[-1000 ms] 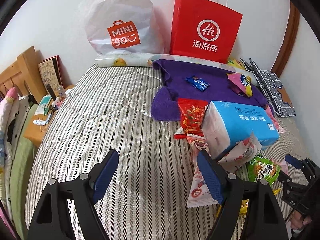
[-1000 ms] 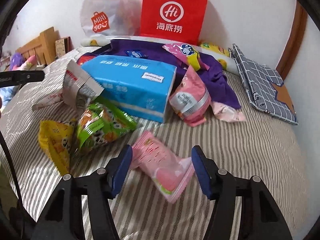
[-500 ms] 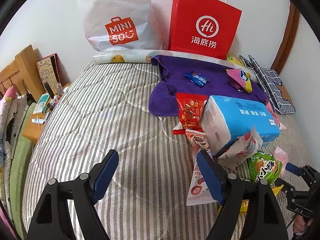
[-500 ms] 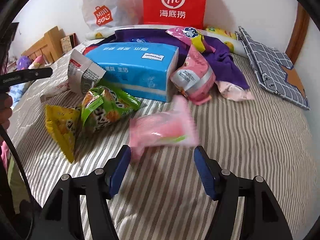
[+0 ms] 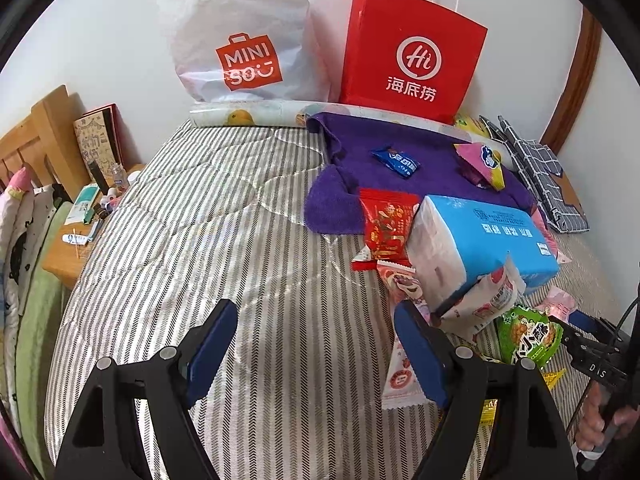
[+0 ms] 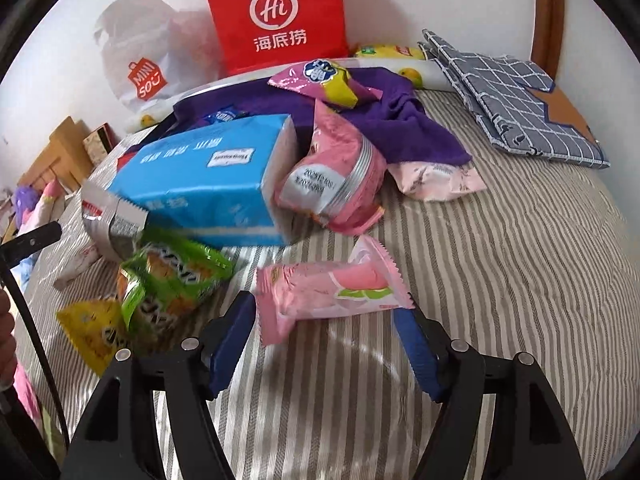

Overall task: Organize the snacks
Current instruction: 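Grasp the pink pastry packet with the right tool while the left tool grasps the red packet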

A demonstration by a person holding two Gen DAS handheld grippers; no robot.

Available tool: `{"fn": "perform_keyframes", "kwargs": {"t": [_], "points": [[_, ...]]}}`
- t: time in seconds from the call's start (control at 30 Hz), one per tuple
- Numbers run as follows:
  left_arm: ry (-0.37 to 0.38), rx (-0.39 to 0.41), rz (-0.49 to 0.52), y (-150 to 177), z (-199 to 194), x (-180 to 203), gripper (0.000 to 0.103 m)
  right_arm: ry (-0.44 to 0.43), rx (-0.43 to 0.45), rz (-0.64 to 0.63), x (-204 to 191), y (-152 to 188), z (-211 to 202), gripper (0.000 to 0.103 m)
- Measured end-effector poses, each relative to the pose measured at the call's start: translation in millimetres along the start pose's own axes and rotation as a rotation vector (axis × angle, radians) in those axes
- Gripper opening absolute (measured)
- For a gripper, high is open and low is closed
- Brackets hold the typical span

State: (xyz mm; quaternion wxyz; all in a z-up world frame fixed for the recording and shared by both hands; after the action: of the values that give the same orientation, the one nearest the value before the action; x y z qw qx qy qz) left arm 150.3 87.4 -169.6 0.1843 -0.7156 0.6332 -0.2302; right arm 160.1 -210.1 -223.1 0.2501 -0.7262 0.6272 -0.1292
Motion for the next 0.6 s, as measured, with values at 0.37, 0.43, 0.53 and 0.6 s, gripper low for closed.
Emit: {"fn": "perform_keyframes", "kwargs": {"t": [0.37, 0.43, 0.53, 0.6], "points": [[0.002, -0.01, 0.003, -4.9, 8.6, 3.3, 0.079, 0.023, 0.005, 0.015, 6.4, -11.1, 12.6, 0.07], [0.019, -0.011, 0.001, -6.9, 9.7, 5.1, 0.079, 0.034, 0.009, 0.041, 11.8, -13.1, 13.7, 0.061], [0.048, -0.017, 0.002, -9.9, 11.7, 8.7, 0.079, 0.053, 0.012, 0.056, 17.4, -15.0, 15.6, 0.043], [0.05, -0.02, 0.007, -12.5, 14.1, 11.2, 0.079, 0.058, 0.008, 0.061, 19.4, -15.7, 16.1, 0.035]]}}
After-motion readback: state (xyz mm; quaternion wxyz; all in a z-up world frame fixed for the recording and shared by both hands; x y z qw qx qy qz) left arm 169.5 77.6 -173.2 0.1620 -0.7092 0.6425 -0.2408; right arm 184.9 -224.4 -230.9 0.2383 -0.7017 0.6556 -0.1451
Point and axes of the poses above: each gripper's, at about its wrist camera, not at the fingertips, and z roughly the way its jaws point, x to its right, y to its underside, the point moved 5 cm from there along z, roughly the way its jaws point, and after that the axes turned 3 degrees about -x, right-handed, at the moved point
